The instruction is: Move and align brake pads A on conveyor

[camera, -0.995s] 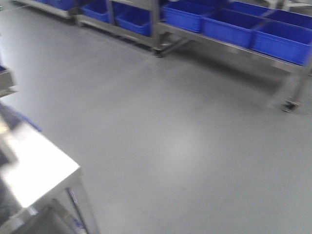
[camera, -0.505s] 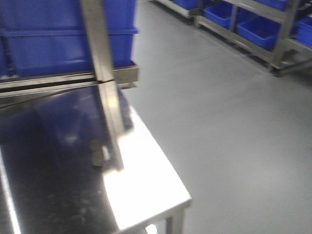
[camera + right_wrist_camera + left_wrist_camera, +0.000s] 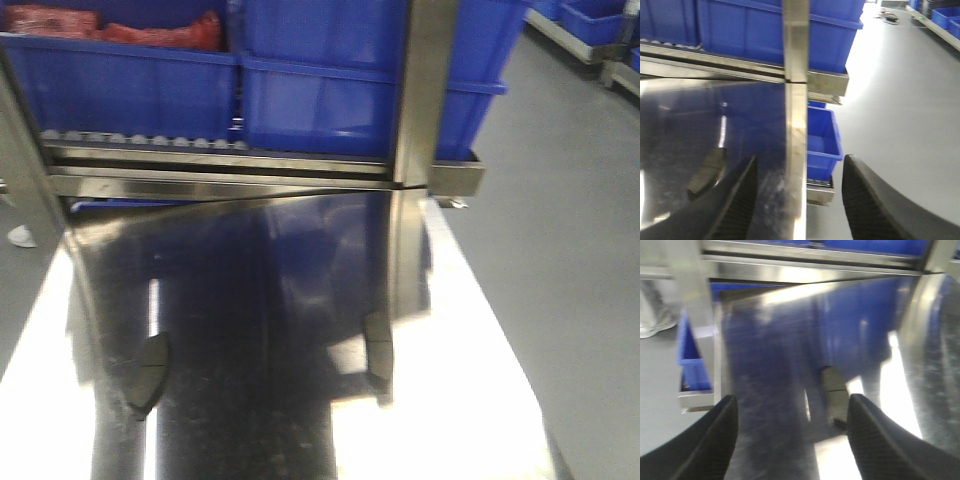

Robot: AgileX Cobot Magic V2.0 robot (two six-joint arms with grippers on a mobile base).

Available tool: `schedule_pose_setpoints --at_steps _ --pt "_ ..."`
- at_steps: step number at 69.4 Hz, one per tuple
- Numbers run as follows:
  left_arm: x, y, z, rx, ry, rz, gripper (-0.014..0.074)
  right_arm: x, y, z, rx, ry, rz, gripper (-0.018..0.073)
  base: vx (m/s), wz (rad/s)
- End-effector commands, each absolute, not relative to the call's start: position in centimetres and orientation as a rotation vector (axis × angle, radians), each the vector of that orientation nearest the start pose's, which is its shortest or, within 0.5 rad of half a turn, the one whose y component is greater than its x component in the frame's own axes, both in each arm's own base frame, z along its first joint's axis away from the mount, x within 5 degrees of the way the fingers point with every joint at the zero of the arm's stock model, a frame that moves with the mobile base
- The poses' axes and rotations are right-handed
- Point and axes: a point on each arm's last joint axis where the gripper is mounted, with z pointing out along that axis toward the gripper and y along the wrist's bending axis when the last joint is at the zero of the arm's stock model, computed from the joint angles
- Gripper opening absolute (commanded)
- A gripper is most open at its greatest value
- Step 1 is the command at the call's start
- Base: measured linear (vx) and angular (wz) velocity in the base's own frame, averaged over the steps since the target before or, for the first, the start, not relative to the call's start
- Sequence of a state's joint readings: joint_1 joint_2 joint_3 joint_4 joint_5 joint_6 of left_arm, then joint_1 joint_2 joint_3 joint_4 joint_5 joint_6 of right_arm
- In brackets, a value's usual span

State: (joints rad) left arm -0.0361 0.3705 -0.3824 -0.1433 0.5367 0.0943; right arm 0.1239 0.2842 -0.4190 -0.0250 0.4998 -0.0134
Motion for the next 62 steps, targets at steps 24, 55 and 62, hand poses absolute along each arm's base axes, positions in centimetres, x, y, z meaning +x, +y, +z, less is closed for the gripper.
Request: schedule_pose_setpoints --at_steps 24,55,62 --pt "8.37 -0.96 28.40 0.044 1.916 -0.121 0.0443 6.86 0.71 30.54 -0.145 1.752 0.035 0.0379 0.03 0.24" --pt "8.37 -0.96 28.40 0.044 1.916 -0.121 0.0443 6.86 0.70 30.54 -0.144 1.753 0.034 0.0379 0.00 -0.01" --pt "8.37 -0.96 28.40 0.044 1.916 -0.121 0.0443 6.86 0.70 30.54 -0.144 1.753 0.034 0.0379 0.00 0.00"
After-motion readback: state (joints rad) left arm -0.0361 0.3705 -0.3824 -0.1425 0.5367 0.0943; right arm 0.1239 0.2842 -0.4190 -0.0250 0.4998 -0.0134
